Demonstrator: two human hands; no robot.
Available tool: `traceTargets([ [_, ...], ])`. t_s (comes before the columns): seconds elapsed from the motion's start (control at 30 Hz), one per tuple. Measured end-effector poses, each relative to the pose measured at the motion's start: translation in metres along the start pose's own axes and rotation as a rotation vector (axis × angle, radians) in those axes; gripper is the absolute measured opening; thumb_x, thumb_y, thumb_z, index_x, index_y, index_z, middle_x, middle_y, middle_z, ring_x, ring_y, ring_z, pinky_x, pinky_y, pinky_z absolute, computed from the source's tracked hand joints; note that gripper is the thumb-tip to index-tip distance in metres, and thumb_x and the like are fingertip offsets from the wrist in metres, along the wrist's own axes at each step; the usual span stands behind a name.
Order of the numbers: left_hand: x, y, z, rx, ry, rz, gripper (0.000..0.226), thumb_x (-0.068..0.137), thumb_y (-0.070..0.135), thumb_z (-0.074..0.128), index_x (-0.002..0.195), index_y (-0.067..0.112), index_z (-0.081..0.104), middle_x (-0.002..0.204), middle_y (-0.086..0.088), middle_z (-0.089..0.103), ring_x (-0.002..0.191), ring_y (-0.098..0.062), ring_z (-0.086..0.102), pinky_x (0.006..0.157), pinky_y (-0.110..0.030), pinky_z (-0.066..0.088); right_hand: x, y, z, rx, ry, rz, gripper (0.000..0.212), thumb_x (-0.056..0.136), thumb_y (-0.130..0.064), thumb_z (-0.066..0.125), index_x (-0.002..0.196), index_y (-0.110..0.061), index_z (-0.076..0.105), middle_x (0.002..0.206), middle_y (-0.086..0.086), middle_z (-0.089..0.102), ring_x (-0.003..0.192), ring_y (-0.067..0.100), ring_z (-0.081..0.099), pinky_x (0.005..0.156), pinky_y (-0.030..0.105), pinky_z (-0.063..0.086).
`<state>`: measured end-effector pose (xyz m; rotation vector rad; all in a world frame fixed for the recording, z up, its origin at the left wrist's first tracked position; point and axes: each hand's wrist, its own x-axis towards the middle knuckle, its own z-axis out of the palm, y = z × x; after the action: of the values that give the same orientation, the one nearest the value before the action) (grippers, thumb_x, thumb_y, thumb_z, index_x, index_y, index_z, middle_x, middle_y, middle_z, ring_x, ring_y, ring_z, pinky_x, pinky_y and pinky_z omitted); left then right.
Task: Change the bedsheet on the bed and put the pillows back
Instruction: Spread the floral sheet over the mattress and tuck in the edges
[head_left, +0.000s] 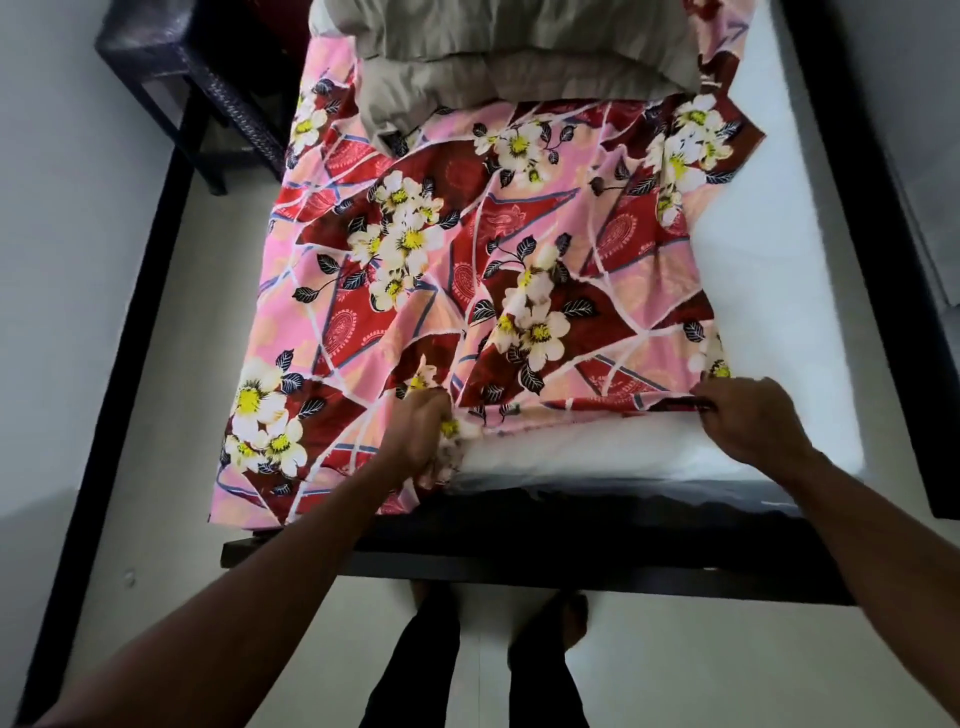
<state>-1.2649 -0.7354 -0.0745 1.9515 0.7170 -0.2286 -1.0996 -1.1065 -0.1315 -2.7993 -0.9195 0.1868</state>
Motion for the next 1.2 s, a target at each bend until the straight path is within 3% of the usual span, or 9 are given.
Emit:
traceTargets([
  [0.13, -0.010, -0.010, 0.028, 0.433, -0.167, 0.097, 0.024, 0.094, 0.039, 0.047, 0.075, 0.026, 0.055, 0.070, 0.006, 0.059, 0.066, -0.013, 0.057, 0.066, -0.031, 0.047, -0.005, 0.008, -0.006, -0.034, 0.005, 0.045, 0.019, 0.079, -0.015, 0.057, 0.085, -0.005, 0.072, 0.087, 0.015, 0.068, 0.076, 0.041, 0.060, 0.059, 0.041, 0.052],
  [0.27, -0.012, -0.009, 0.061, 0.720, -0.326, 0.163, 0.021, 0.091, 0.053, 0.051, 0.089, 0.032, 0.053, 0.087, 0.007, 0.063, 0.082, -0.012, 0.060, 0.091, -0.044, 0.052, -0.025, 0.008, -0.010, -0.128, -0.263, 0.204, 0.027, 0.086, -0.019, 0.057, 0.104, -0.029, 0.074, 0.097, 0.000, 0.072, 0.092, 0.028, 0.068, 0.070, 0.033, 0.051],
  [0.33, -0.012, -0.004, 0.079, 0.881, -0.355, 0.313, 0.039, 0.084, 0.061, 0.047, 0.108, 0.032, 0.055, 0.107, 0.003, 0.064, 0.098, -0.019, 0.058, 0.096, -0.047, 0.046, -0.042, 0.027, -0.013, -0.224, -0.355, 0.275, 0.028, 0.091, -0.026, 0.053, 0.109, -0.034, 0.072, 0.104, -0.003, 0.071, 0.098, 0.023, 0.068, 0.077, 0.032, 0.052],
  [0.43, -0.009, 0.011, 0.113, 0.993, -0.374, 0.525, 0.059, 0.083, 0.062, 0.052, 0.130, 0.026, 0.051, 0.131, -0.003, 0.055, 0.116, -0.026, 0.052, 0.092, -0.041, 0.047, -0.082, 0.071, -0.022, -0.340, -0.386, 0.415, 0.025, 0.091, -0.037, 0.054, 0.111, -0.034, 0.070, 0.110, -0.006, 0.070, 0.103, 0.020, 0.068, 0.083, 0.031, 0.055],
  [0.67, -0.005, 0.041, 0.186, 1.133, -0.481, 0.617, 0.079, 0.083, 0.060, 0.061, 0.146, 0.024, 0.030, 0.144, -0.009, 0.040, 0.126, -0.032, 0.046, 0.099, -0.048, 0.044, -0.140, 0.117, -0.040, -0.391, -0.410, 0.664, 0.024, 0.094, -0.032, 0.055, 0.114, -0.026, 0.067, 0.113, -0.001, 0.071, 0.106, 0.023, 0.068, 0.087, 0.033, 0.051],
  [0.83, 0.008, 0.054, 0.223, 1.304, -0.487, 0.658, 0.077, 0.088, 0.054, 0.059, 0.150, 0.023, 0.024, 0.144, -0.010, 0.040, 0.126, -0.034, 0.047, 0.094, -0.048, 0.047, -0.165, 0.142, -0.019, -0.195, -0.754, 0.907, 0.048, 0.083, -0.038, 0.052, 0.129, -0.025, 0.056, 0.130, 0.000, 0.061, 0.118, 0.023, 0.060, 0.101, 0.040, 0.045],
  [0.93, 0.022, 0.059, 0.233, 1.304, -0.516, 0.658, 0.058, 0.093, 0.045, 0.055, 0.142, 0.021, 0.034, 0.129, -0.009, 0.056, 0.109, -0.032, 0.060, 0.082, -0.043, 0.053, -0.160, 0.136, -0.013, -0.072, -0.536, 0.989, 0.039, 0.087, -0.041, 0.058, 0.123, -0.027, 0.059, 0.126, 0.003, 0.063, 0.115, 0.027, 0.061, 0.096, 0.041, 0.044],
  [1.07, 0.030, 0.069, 0.245, 1.434, -0.657, 0.780, 0.046, 0.094, 0.035, 0.057, 0.134, 0.015, 0.049, 0.111, -0.010, 0.067, 0.097, -0.033, 0.067, 0.078, -0.039, 0.055, -0.131, 0.127, -0.002, 0.467, -0.045, 1.028, 0.044, 0.090, -0.033, 0.063, 0.133, -0.025, 0.056, 0.131, 0.009, 0.061, 0.117, 0.033, 0.058, 0.093, 0.041, 0.047],
  [1.2, 0.023, 0.068, 0.252, 1.461, -0.831, 0.666, 0.036, 0.096, 0.033, 0.055, 0.124, 0.010, 0.054, 0.105, -0.009, 0.070, 0.091, -0.028, 0.069, 0.069, -0.035, 0.053, -0.093, 0.123, 0.013, 0.531, -0.021, 0.983, 0.058, 0.094, -0.047, 0.056, 0.145, -0.021, 0.043, 0.135, 0.017, 0.054, 0.125, 0.040, 0.051, 0.100, 0.048, 0.044],
])
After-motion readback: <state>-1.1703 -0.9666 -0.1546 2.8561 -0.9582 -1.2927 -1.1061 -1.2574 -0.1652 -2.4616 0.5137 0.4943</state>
